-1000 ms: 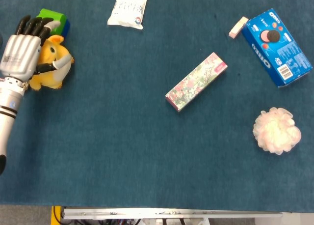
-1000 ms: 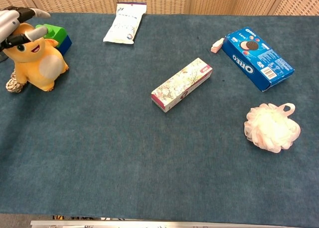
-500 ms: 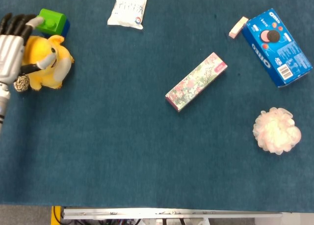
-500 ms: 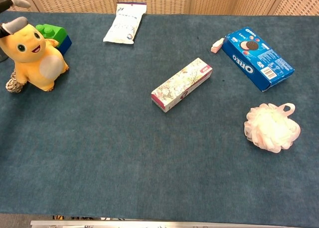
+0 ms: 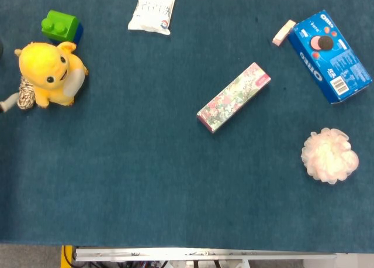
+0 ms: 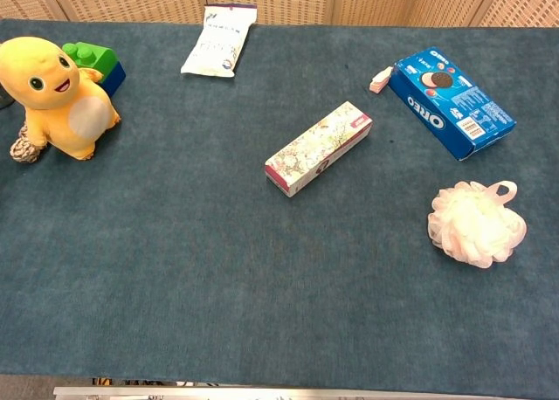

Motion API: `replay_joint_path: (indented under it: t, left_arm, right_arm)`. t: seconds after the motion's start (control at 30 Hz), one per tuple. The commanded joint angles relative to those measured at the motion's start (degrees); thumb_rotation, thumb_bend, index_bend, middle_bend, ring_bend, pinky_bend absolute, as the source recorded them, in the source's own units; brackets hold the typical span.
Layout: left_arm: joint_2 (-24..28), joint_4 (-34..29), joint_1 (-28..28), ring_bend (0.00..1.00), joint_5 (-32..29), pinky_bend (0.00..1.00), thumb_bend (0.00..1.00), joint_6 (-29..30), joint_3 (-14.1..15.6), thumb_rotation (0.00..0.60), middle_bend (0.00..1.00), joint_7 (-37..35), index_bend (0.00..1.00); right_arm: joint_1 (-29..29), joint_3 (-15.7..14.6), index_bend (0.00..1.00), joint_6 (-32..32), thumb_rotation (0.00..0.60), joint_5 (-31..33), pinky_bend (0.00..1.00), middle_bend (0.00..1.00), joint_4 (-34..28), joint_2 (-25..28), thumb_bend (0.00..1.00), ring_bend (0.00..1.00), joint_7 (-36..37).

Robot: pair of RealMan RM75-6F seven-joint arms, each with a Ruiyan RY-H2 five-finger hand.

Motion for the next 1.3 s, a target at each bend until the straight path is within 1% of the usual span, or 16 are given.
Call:
replay_joint_path:
  t: [0.03,0.17,0.4,0.5,0.7,0.9,1.1,1.3]
  left_arm:
    - [1.14,-1.8,2.44,0.11,-0.41,0.0,0.02,2.98,0.34,0.39,0.14,0.3,0.15]
    - [1.95,-3.75,5.05,0.11,-0.75,0.0,0.02,5.68,0.56,0.39,0.14,0.15,0.15]
    - [3.55,-7.06,8.91,0.11,0.29,0.0,0.02,9.7,1.86,0.382,0.14,2.05,0.15]
    - [4.07,-8.14,10.42,0.11,0.78,0.0,0.02,10.79,2.68,0.361,0.14,2.86,0.15]
    - [5.11,-10.63,13.07,0.11,2.83,0.0,0.02,12.34,4.62,0.358,0.14,3.38,0.15]
    - [4.92,-11.05,14.1,0.11,5.87,0.0,0.02,13.06,5.65,0.359,0.14,2.68,0.15]
    - [4.98,-11.92,14.27,0.11,7.64,0.0,0.02,13.07,5.66,0.358,0.14,2.78,0.15]
    - [5.21,-12.56,14.17,0.11,7.93,0.0,0.02,11.86,5.73,0.358,0.14,3.54,0.15]
  right_arm:
    - [0.3,-0.25,0.0,-0.91,0.6,0.28,0.0,0.03,0.64,-0.77,0.0,0.0,0.16]
    - [0.62,-0.53,0.0,-2.13,0.6,0.75,0.0,0.03,1.36,-1.38,0.0,0.0,0.24]
    - [1.11,-0.61,0.0,-2.95,0.6,0.85,0.0,0.03,1.85,-2.0,0.0,0.0,0.03]
    - [1.24,-0.75,0.0,-2.94,0.6,0.42,0.0,0.03,1.85,-2.13,0.0,0.0,0.17]
    - [1.53,-0.95,0.0,-2.83,0.6,-0.43,0.0,0.03,1.52,-2.11,0.0,0.0,0.14]
    - [1.74,-1.14,0.0,-2.78,0.6,-1.01,0.0,0.03,1.13,-2.11,0.0,0.0,-0.01]
    - [1.55,-1.31,0.0,-2.4,0.6,-1.03,0.0,0.03,1.11,-2.08,0.0,0.0,0.06]
    - [1.53,-1.31,0.0,-2.22,0.6,-0.97,0.0,0.03,1.23,-1.97,0.0,0.0,0.22]
